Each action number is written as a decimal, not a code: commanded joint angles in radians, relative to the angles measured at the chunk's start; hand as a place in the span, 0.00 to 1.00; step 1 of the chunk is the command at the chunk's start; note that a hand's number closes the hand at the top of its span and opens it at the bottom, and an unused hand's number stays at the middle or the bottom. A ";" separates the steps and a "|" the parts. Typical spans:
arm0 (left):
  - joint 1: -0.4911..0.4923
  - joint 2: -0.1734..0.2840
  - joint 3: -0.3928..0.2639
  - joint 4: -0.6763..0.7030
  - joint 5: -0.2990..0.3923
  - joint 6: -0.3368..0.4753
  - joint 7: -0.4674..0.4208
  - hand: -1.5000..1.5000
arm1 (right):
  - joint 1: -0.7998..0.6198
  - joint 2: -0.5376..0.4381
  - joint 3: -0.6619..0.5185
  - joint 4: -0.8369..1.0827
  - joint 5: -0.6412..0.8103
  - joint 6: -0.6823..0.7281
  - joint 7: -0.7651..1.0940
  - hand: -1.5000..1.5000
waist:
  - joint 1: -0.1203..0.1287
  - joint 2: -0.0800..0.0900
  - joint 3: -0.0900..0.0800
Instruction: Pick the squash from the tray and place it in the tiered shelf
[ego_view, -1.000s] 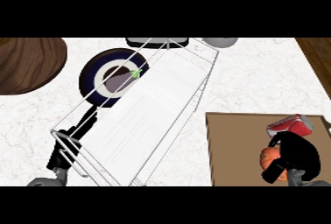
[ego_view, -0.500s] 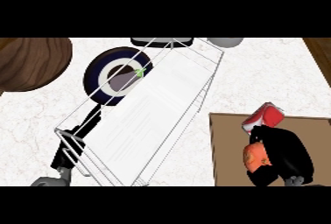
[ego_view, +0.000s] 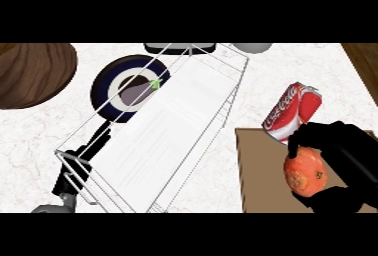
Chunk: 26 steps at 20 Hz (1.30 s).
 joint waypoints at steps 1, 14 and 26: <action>-0.014 0.013 0.016 -0.011 0.009 -0.010 0.012 0.50 | -0.092 0.018 -0.198 -0.032 -0.258 0.048 -0.052 1.00 | -0.002 0.002 0.000; -0.009 -0.031 0.006 0.008 -0.037 -0.004 -0.005 0.50 | -0.670 0.221 -0.156 0.179 -0.286 0.106 0.362 1.00 | 0.017 0.003 -0.002; -0.015 -0.060 0.004 -0.010 -0.061 0.002 0.008 0.50 | -0.910 0.456 -0.016 0.700 -0.022 -0.027 0.143 1.00 | 0.020 0.007 -0.001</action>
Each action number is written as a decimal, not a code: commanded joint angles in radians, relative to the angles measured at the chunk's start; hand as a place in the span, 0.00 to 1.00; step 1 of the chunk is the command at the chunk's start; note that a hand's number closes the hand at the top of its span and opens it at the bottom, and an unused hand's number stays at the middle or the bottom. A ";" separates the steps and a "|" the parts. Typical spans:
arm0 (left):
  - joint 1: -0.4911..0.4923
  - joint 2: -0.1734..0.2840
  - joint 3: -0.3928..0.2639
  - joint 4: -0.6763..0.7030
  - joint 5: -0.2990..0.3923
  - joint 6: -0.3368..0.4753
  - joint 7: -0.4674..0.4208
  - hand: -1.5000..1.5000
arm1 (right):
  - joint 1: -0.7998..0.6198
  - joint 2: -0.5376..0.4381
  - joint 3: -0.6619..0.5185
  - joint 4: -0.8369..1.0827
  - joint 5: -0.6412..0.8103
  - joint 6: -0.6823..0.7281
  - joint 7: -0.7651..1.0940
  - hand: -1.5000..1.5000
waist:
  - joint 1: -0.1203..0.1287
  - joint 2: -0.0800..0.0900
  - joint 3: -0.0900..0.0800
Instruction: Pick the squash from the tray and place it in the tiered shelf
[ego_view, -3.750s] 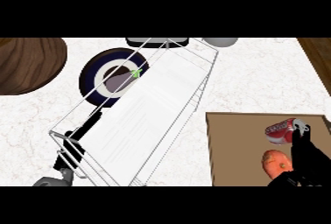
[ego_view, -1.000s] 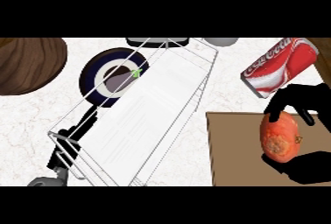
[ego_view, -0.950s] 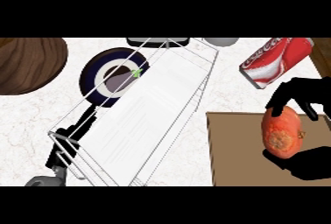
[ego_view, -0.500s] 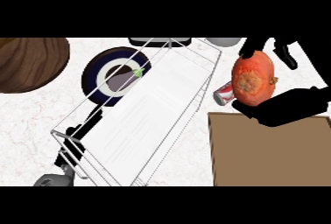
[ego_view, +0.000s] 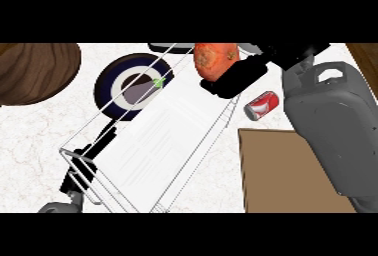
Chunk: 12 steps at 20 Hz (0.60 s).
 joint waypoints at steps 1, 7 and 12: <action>-0.025 -0.018 0.014 0.043 -0.010 0.015 -0.014 0.50 | -0.106 0.061 0.026 0.189 0.063 -0.009 -0.078 1.00 | -0.001 0.002 0.000; -0.017 -0.015 0.015 0.031 -0.015 0.002 -0.007 0.50 | -0.159 0.189 0.060 0.378 0.133 -0.071 -0.138 1.00 | -0.003 0.001 0.000; -0.055 0.006 0.032 0.006 0.017 -0.039 0.041 0.50 | -0.203 0.247 0.070 0.531 0.154 -0.062 -0.174 1.00 | 0.010 0.006 0.000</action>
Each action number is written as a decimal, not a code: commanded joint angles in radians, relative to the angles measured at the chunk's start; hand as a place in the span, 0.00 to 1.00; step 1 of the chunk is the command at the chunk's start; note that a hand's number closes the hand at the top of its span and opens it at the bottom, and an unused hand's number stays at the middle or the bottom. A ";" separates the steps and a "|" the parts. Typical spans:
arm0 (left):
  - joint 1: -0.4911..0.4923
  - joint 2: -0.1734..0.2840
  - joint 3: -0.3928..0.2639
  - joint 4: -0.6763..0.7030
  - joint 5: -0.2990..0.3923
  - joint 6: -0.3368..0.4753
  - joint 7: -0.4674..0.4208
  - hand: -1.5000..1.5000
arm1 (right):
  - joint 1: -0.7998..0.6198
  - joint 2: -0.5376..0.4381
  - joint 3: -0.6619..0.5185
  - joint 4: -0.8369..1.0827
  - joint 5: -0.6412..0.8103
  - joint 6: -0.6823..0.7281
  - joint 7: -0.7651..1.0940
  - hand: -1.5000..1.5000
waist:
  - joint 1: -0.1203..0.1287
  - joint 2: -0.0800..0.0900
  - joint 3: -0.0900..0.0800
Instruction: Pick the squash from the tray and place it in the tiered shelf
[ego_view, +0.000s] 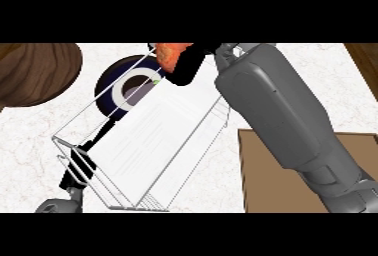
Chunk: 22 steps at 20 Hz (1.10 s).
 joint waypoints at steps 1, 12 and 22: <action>0.013 -0.013 -0.015 -0.007 -0.015 0.006 -0.020 0.50 | 0.016 0.113 0.004 0.088 -0.085 0.032 0.011 1.00 | 0.014 0.015 -0.007; -0.017 -0.014 -0.033 -0.026 -0.015 -0.012 0.019 0.50 | 0.106 0.115 -0.227 0.136 -0.646 -0.066 0.054 0.00 | 0.069 0.019 -0.004; 0.021 0.004 0.004 -0.031 -0.001 -0.009 0.018 0.50 | 0.064 0.054 -0.393 0.140 -0.640 -0.389 -0.049 0.00 | 0.012 0.016 -0.005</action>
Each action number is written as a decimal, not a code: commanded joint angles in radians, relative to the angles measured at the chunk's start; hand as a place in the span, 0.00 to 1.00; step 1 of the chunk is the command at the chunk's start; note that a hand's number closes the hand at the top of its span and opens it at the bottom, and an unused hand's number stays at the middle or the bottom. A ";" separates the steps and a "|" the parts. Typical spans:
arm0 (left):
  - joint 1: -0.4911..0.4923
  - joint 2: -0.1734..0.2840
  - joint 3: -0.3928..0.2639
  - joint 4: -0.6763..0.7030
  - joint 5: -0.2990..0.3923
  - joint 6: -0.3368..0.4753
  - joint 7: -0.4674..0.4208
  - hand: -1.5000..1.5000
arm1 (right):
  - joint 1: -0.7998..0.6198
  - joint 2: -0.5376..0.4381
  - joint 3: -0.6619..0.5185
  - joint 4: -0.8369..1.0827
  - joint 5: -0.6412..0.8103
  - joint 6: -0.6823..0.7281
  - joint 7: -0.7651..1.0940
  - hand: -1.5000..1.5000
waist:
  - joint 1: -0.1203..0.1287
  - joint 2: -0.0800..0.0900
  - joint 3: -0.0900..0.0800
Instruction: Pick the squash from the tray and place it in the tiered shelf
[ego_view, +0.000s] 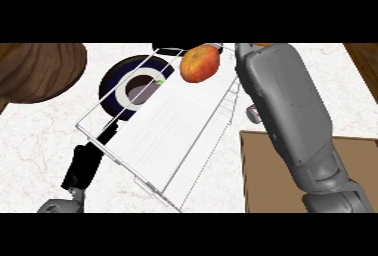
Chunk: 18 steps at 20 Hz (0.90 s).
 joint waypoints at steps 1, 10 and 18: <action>0.021 0.026 0.016 -0.013 0.009 -0.019 -0.020 0.50 | 0.059 -0.043 -0.093 0.065 0.006 -0.097 -0.093 0.00 | -0.016 0.028 0.007; 0.003 0.007 0.030 -0.032 0.017 -0.005 0.048 0.50 | 0.147 -0.370 -0.248 0.118 -0.101 0.151 -0.054 0.00 | -0.039 0.023 0.008; 0.010 -0.020 0.017 0.057 -0.031 0.012 -0.069 0.50 | 0.138 -0.543 -0.304 0.418 -0.104 0.403 -0.336 0.00 | -0.014 0.033 0.008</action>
